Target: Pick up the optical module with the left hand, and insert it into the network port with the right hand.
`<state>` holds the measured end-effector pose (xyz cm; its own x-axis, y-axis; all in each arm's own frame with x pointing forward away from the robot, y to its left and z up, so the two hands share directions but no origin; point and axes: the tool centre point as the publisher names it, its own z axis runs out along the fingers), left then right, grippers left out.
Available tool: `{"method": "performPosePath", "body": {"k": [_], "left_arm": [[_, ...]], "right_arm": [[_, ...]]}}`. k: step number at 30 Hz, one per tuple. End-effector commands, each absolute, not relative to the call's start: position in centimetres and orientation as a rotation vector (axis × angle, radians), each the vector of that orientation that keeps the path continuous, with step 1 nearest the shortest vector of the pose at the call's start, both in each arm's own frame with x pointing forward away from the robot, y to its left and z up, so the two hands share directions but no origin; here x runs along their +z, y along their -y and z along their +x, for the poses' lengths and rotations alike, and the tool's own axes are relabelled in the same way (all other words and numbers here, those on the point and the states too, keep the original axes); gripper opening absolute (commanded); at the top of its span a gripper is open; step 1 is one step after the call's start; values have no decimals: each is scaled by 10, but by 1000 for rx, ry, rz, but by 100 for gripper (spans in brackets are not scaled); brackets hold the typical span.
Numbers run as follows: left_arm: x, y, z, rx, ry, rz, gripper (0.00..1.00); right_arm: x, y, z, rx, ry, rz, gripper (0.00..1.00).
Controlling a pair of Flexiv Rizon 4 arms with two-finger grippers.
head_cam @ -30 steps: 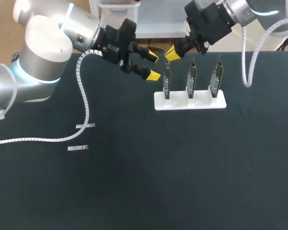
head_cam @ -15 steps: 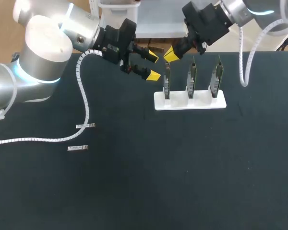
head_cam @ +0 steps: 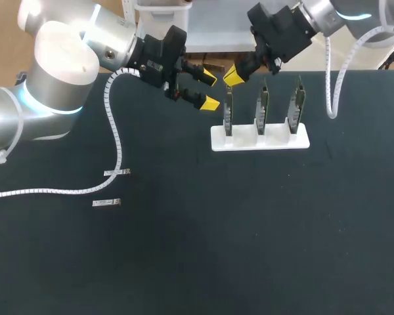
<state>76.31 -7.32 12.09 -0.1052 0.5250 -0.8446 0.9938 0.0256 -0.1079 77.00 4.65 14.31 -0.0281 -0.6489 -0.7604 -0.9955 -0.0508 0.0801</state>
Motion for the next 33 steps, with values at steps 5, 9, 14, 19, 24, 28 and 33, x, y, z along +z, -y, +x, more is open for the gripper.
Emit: {"method": "performPosePath", "body": {"k": [5, 9, 14, 19, 24, 28, 33], "left_arm": [[122, 74, 764, -982, -1701, 1559, 100], [122, 74, 764, -982, -1701, 1559, 100], [122, 74, 764, -982, -1701, 1559, 100], [122, 74, 764, -982, -1701, 1559, 100], [122, 74, 764, -982, -1701, 1559, 100], [122, 74, 764, -982, -1701, 1559, 100], [122, 74, 764, -982, -1701, 1559, 100]], "right_arm": [[135, -47, 770, 901, -1733, -1751, 0], [133, -47, 770, 905, -1741, -1750, 0], [138, -47, 770, 937, -1739, -1719, 0], [158, -43, 771, 995, -1706, -1660, 0], [177, -34, 774, 1040, -1682, -1603, 0], [185, -21, 776, 1082, -1687, -1562, 0], [181, 7, 775, 1119, -1720, -1571, 0]]}}
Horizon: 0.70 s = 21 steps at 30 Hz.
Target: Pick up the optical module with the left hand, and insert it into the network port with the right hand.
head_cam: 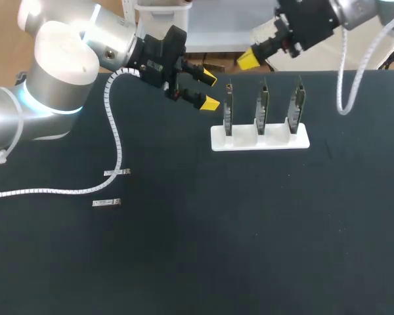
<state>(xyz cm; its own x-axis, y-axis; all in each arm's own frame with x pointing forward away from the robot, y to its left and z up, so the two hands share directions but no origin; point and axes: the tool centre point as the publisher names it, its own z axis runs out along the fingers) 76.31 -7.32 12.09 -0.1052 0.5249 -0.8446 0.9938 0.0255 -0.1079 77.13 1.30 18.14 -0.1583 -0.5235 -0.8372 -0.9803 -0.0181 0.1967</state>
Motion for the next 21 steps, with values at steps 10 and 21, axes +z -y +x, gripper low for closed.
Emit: {"method": "performPosePath", "body": {"k": [10, 21], "left_arm": [[122, 74, 764, -982, -1701, 1559, 100], [122, 74, 764, -982, -1701, 1559, 100]], "right_arm": [[179, 50, 776, 1136, -1762, -1561, 0], [175, 64, 765, 1013, -1769, -1602, 0]]}}
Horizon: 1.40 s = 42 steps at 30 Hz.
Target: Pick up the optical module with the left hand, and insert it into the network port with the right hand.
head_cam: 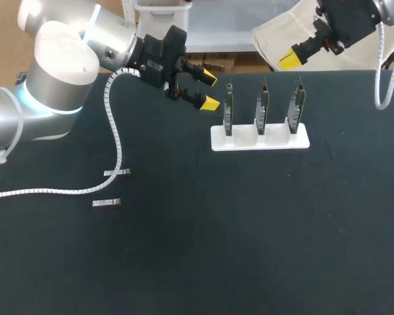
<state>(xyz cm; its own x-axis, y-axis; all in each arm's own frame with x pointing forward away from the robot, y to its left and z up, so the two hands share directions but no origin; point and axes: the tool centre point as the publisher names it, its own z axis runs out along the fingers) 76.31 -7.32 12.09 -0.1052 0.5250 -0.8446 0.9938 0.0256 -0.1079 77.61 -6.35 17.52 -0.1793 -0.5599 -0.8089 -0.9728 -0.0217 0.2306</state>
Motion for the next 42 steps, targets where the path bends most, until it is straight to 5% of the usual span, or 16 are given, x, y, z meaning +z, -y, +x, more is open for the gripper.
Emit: {"method": "performPosePath", "body": {"k": [1, 38, 39, 40, 42], "left_arm": [[122, 74, 764, -982, -1701, 1559, 100], [122, 74, 764, -982, -1701, 1559, 100], [122, 74, 764, -982, -1701, 1559, 100], [122, 74, 764, -982, -1701, 1559, 100], [122, 74, 764, -982, -1701, 1559, 100]], "right_arm": [[174, 64, 764, 977, -1777, -1587, 0], [162, 72, 763, 983, -1778, -1613, 0], [161, 72, 763, 937, -1803, -1589, 82], [161, 72, 763, 937, -1803, -1589, 100], [161, 72, 763, 937, -1803, -1589, 100]]}}
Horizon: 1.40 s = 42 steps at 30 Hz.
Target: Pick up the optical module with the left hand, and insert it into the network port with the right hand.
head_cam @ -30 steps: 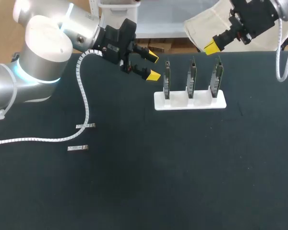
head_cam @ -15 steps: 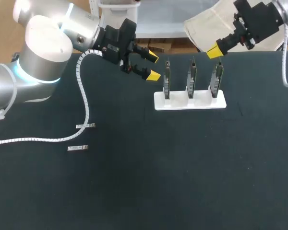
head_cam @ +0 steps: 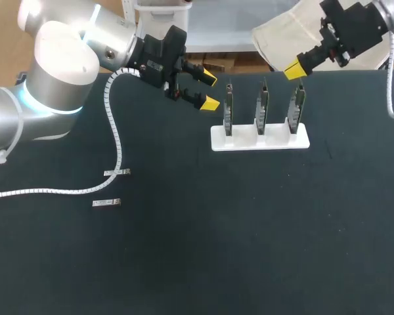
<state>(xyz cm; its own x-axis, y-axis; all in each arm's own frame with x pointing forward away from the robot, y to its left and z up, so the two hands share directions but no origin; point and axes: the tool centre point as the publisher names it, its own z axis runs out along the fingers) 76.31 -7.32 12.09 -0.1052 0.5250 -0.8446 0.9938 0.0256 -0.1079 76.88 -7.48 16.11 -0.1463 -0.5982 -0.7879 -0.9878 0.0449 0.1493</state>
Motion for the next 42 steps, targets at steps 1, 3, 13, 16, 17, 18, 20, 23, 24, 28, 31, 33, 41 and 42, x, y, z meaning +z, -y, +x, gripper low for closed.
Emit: {"method": "performPosePath", "body": {"k": [1, 3, 13, 16, 17, 18, 20, 23, 24, 28, 31, 33, 41, 42], "left_arm": [[122, 74, 764, -982, -1701, 1559, 100], [122, 74, 764, -982, -1701, 1559, 100], [122, 74, 764, -982, -1701, 1559, 100], [122, 74, 764, -982, -1701, 1559, 100], [122, 74, 764, -982, -1701, 1559, 100], [122, 74, 764, -982, -1701, 1559, 100], [122, 74, 764, -982, -1701, 1559, 100], [122, 74, 764, -982, -1701, 1559, 100], [122, 74, 764, -982, -1701, 1559, 100], [135, 65, 765, -939, -1694, 1571, 100], [151, 52, 765, -868, -1679, 1587, 100], [161, 41, 764, -809, -1679, 1594, 100], [190, -17, 747, -509, -1762, 1717, 100], [189, -24, 743, -473, -1785, 1741, 100]], "right_arm": [[161, 72, 763, 937, -1803, -1589, 100], [161, 72, 763, 937, -1803, -1589, 100], [161, 72, 763, 937, -1803, -1589, 100], [161, 72, 763, 937, -1803, -1589, 100], [161, 72, 763, 937, -1803, -1589, 100], [161, 72, 763, 937, -1803, -1589, 100], [161, 72, 763, 937, -1803, -1589, 100], [161, 72, 763, 937, -1803, -1589, 100], [161, 72, 763, 937, -1803, -1589, 100], [161, 72, 763, 937, -1803, -1589, 100], [161, 72, 763, 937, -1803, -1589, 100], [161, 72, 763, 937, -1803, -1589, 100], [161, 72, 763, 937, -1803, -1589, 100], [161, 72, 763, 937, -1803, -1589, 100]]}}
